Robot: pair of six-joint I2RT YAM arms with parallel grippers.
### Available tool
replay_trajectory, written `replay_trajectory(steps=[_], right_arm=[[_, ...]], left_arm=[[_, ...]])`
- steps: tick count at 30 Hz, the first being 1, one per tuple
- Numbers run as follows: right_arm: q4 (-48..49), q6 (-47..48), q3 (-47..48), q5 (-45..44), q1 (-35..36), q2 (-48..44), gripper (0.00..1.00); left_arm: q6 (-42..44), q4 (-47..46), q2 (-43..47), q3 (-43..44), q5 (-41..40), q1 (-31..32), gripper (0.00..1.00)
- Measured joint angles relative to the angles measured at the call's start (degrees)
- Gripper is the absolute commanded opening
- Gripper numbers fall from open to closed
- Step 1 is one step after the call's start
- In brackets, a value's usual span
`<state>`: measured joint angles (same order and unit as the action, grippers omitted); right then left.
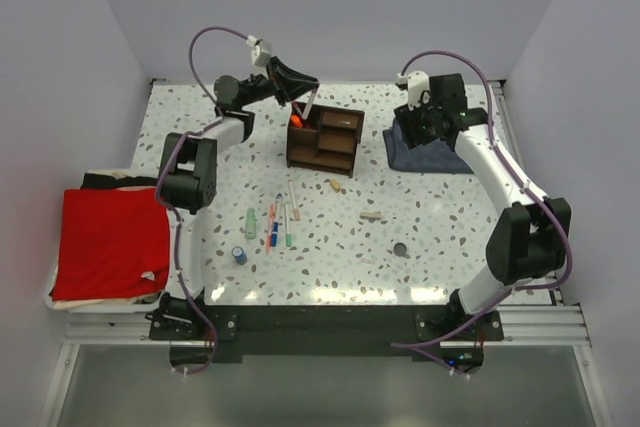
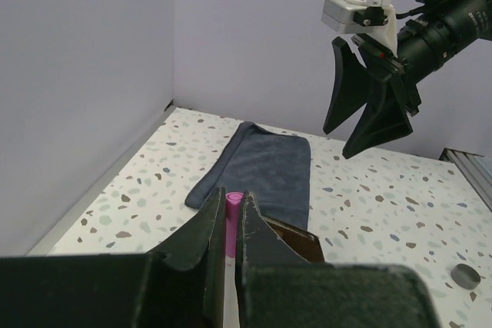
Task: Sort the stationery into containers
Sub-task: Place the pen in the storage box.
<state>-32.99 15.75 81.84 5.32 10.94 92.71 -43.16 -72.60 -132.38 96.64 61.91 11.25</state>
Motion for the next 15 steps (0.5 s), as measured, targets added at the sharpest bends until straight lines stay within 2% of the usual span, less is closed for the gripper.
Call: replay_trajectory(steps=[3, 7, 11, 15], right_arm=[[-0.37, 0.50, 0.22, -0.04, 0.92, 0.68, 0.54], [-0.39, 0.79, 0.57, -0.11, 2.01, 2.08, 0.54], [-0.50, 0.81, 1.38, -0.07, 2.73, 3.54, 0.54], [-0.50, 0.79, 2.54, -0.04, 2.93, 4.70, 0.54]], left_arm=[[-0.28, -0.22, -0.87, -0.74, -0.24, -0.02, 0.05], [-0.31, -0.26, -1.95, -0.87, -0.63, -0.11, 0.16], [-0.22, -0.59, -2.10, -1.55, -0.79, -0.70, 0.21], [0.11, -0.63, -2.10, -3.15, -0.70, -1.66, 0.35]])
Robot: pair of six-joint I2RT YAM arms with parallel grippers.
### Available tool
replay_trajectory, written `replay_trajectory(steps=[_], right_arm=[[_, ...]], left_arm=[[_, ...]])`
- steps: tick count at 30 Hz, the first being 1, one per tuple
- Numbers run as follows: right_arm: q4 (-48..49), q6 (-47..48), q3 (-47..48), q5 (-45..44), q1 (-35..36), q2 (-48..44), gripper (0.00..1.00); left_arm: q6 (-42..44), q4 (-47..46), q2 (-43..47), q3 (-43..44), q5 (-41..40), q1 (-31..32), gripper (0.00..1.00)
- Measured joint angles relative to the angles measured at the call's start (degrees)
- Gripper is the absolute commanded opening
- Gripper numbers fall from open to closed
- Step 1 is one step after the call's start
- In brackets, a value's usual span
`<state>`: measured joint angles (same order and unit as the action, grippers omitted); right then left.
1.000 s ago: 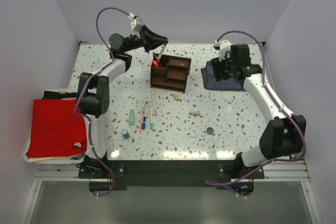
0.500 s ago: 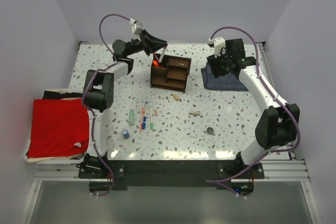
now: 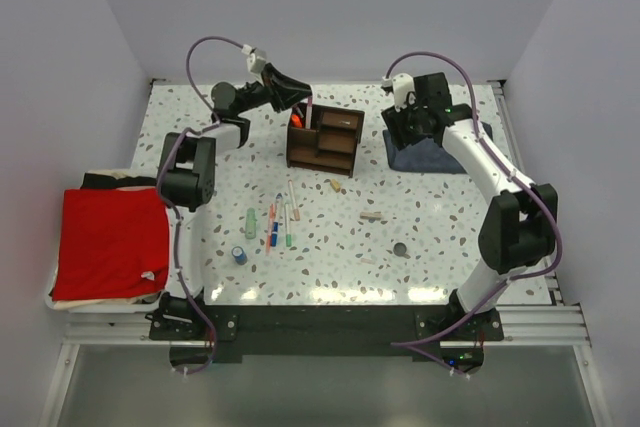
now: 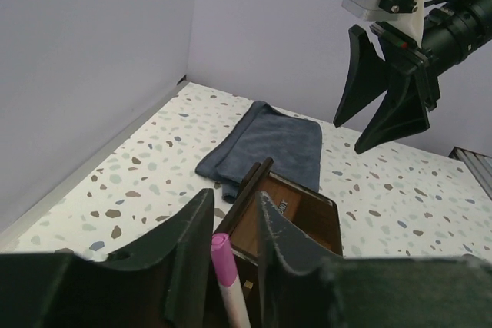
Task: Sort the stationery into containers
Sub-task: Place the pen in the storage box, then pick up the pen from the center of the board.
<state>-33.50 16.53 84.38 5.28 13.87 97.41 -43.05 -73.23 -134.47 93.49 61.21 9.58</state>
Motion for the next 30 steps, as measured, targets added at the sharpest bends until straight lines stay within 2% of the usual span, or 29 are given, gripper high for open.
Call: replay_trajectory(steps=[8, 12, 14, 15, 16, 18, 21, 23, 25, 27, 30], right_arm=[[0.37, -0.48, 0.37, 0.26, 0.00, 0.15, 0.55], [1.25, -0.83, 0.33, 0.52, 0.00, 0.11, 0.55], [2.58, -0.94, -0.57, 1.11, 0.00, -0.31, 0.55], [3.04, -1.01, -1.16, 1.55, 0.00, -0.55, 0.55], [3.39, -1.01, -1.75, 1.81, 0.00, -0.79, 0.55], [3.85, -0.96, -2.71, 2.40, 0.00, -1.20, 0.55], [4.48, -0.22, -4.26, 4.24, 0.00, -1.88, 0.56], [4.39, 0.52, -5.03, 5.20, 0.00, -2.47, 0.56], [4.37, 1.22, -5.75, 6.45, 0.00, -3.15, 0.55], [4.42, 1.77, -6.40, 7.34, 0.00, -3.85, 0.55], [4.87, 2.29, -8.76, 8.68, 0.00, -5.92, 0.54]], left_arm=[[0.74, 0.68, 3.30, -3.28, 2.27, -1.95, 0.44], [2.64, 5.35, 15.30, -10.10, 5.73, -4.04, 0.51], [6.67, 13.33, 24.92, -14.08, 7.45, -5.84, 0.53], [10.51, 20.61, 30.47, -15.98, 7.67, -6.75, 0.53], [15.50, 29.38, 35.87, -17.16, 7.58, -7.63, 0.53], [32.24, 46.90, 44.72, -18.05, 6.71, -8.28, 0.53], [65.26, 75.76, 54.80, -19.26, 2.16, -5.92, 0.53], [85.59, 91.62, 56.65, -19.71, -1.70, -2.91, 0.51], [105.44, 107.65, 53.20, -18.21, -6.34, -0.94, 0.48], [119.60, 120.34, 45.24, -13.38, -10.73, -0.74, 0.46], [134.79, 133.39, 31.95, -4.33, -16.55, -0.48, 0.46]])
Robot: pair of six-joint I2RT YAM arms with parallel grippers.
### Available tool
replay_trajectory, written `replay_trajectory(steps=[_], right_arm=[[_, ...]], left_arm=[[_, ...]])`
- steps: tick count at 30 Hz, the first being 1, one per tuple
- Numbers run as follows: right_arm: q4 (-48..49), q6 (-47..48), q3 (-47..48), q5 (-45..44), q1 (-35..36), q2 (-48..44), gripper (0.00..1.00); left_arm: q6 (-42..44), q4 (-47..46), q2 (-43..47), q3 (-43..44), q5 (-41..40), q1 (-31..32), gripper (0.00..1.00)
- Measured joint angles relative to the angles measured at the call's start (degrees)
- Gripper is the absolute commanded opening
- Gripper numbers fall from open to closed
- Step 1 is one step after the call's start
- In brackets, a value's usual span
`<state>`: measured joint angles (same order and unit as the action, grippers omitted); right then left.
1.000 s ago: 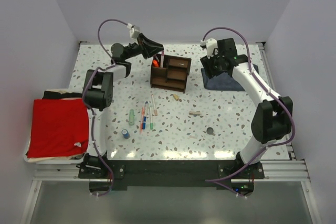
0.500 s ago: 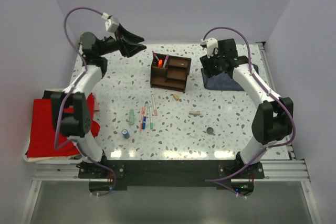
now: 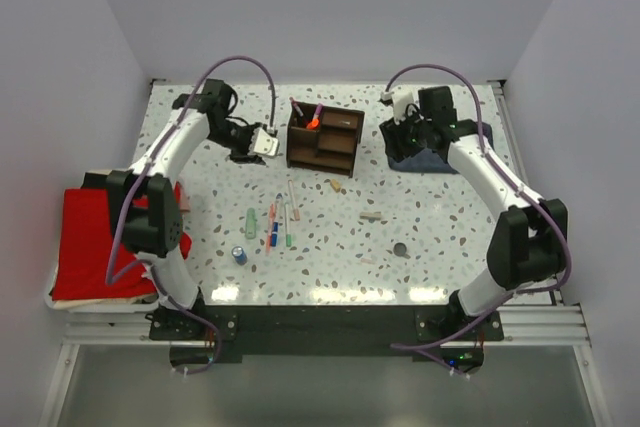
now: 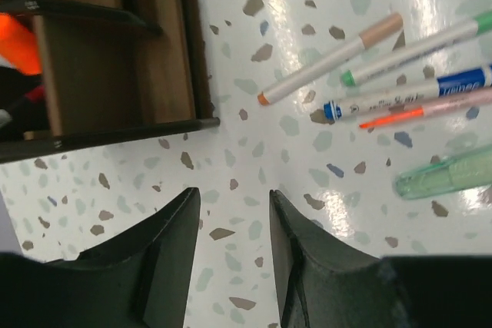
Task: Sort the stationery into containers
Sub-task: Pick up the pen from the center of the board.
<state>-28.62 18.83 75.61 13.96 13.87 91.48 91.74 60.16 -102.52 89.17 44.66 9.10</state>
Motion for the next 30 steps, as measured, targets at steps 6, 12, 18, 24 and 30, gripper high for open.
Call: replay_trajectory(steps=[6, 12, 18, 24, 30], right_arm=[[-0.13, 1.95, -6.43, 2.67, 0.00, -6.34, 0.54], [-0.76, 3.93, -9.38, 3.98, 0.00, -10.27, 0.54], [-1.20, 5.35, -9.53, 4.22, 0.00, -10.58, 0.54], [-1.27, 6.10, -9.53, 4.22, 0.00, -10.56, 0.54], [-1.33, 6.71, -9.53, 4.22, 0.00, -10.54, 0.54]], left_arm=[[15.19, 8.96, -4.98, 2.58, -11.72, 6.10, 0.45], [19.54, 9.73, -6.10, 2.56, -16.94, 14.40, 0.42], [20.46, 7.26, -10.10, 2.32, -20.48, 18.25, 0.37], [20.17, 4.37, -14.53, 2.32, -23.45, 20.04, 0.34], [20.17, 3.45, -17.22, 2.34, -25.00, 20.72, 0.31]])
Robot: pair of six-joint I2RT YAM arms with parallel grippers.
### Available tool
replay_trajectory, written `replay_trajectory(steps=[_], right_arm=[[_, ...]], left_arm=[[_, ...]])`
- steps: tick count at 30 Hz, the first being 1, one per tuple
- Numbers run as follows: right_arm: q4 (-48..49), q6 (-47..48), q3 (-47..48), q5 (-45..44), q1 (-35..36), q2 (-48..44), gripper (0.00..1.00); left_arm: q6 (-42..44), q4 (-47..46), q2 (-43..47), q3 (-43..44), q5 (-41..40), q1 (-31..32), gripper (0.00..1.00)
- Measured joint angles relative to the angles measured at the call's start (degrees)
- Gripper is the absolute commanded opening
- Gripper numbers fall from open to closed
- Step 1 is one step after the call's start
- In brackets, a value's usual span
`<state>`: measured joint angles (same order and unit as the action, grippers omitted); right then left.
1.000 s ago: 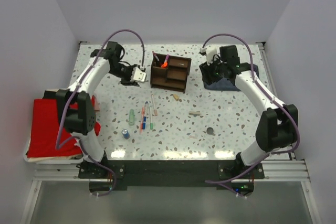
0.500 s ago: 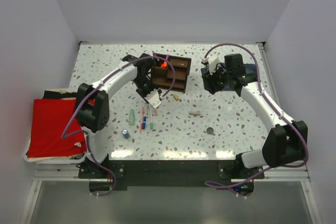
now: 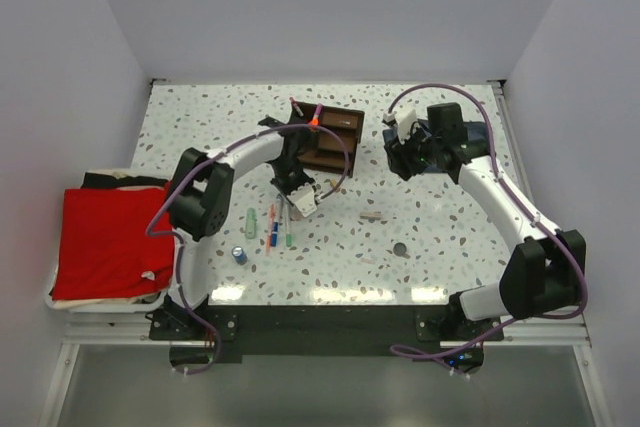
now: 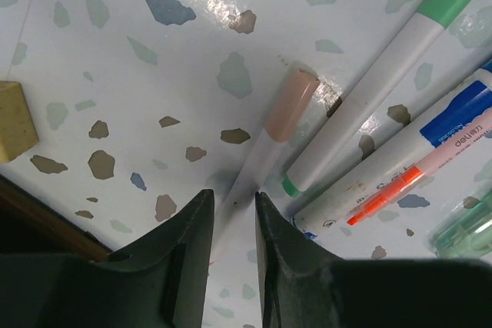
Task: Sort the stationery into containers
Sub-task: Pick up the pen from the center of the board.
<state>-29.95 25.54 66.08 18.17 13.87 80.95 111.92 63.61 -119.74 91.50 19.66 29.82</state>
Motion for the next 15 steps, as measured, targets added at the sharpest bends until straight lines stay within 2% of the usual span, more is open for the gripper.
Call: replay_trajectory(steps=[15], right_arm=[[-0.26, 0.11, -0.55, -0.04, 0.00, 0.04, 0.54]], left_arm=[[-1.86, -4.13, 1.20, -4.50, -2.34, 1.66, 0.28]])
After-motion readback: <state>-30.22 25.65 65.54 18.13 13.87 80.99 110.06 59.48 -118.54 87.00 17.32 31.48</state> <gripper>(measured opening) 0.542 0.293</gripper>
